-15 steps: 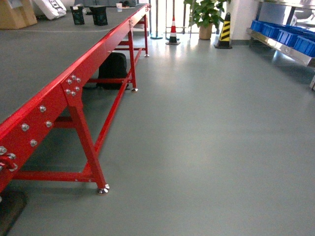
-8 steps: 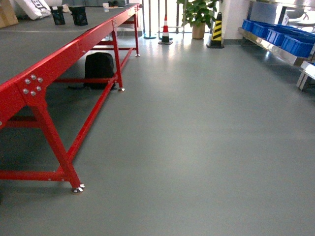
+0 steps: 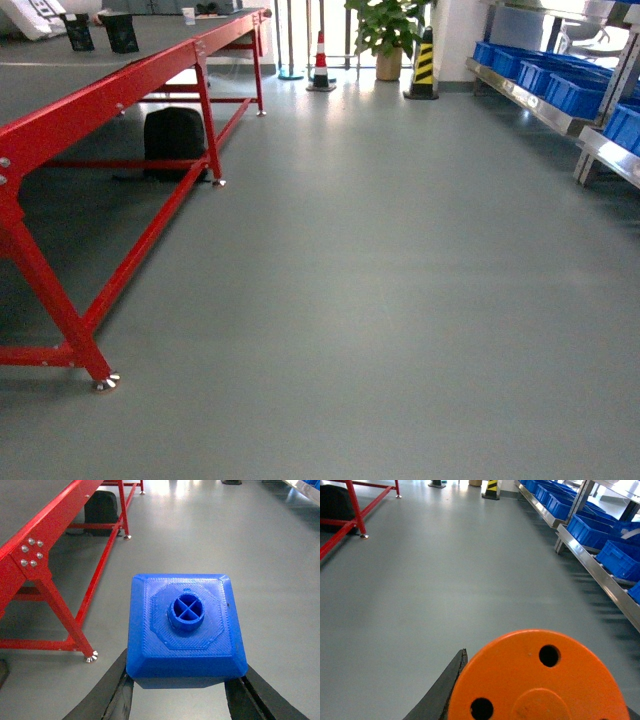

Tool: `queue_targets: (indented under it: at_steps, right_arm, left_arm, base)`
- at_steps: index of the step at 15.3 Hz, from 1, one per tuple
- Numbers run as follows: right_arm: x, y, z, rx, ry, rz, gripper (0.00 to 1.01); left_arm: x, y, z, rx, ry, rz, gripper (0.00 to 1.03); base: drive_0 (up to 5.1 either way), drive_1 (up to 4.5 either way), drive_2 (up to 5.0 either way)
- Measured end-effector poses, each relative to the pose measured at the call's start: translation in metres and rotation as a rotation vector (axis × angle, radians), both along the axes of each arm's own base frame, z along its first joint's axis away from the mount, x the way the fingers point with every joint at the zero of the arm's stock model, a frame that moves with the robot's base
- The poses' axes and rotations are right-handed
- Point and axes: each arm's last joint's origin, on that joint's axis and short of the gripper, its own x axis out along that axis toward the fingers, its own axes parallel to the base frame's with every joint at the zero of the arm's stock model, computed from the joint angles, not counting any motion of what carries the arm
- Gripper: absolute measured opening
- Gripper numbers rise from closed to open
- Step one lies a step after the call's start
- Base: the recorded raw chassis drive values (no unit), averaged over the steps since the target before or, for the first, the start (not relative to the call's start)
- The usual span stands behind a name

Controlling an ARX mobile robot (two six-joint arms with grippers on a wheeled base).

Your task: Sort blue parts and orange caps into right shelf containers

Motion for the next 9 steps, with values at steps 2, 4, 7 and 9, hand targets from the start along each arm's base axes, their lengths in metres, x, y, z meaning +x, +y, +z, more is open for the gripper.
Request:
queue_targets:
  at_steps: [2,4,7,9]
  right_arm:
    - [0.0001,0.0,-0.0004,-0.001,0.003,0.0,0.43]
    - [0.0001,0.0,-0.0001,0.0,0.001,0.0,0.43]
    - [0.0001,0.0,-0.0004,0.0,0.003,0.0,0.43]
    - [0.0,0.0,-0.0001,0.0,0.001,-0.001,0.43]
  left_arm:
    - [0.0,0.0004,0.0001,0.0,-0.001,0.002,0.44]
    - [-0.0001,0.0004,-0.0002,0.0,0.002,0.002,0.44]
    - [-0.0002,0.0004,0.0,0.0,0.002,0.002,0.44]
    - [-0.0003,0.0004,-0.0002,-0.001,0.003,0.003,0.44]
  base:
    - [4.9,-2.52,-2.5]
    - [4.9,-2.53,-2.5]
    - [5.0,-2.49,-2.5]
    - [0.0,0.0,0.0]
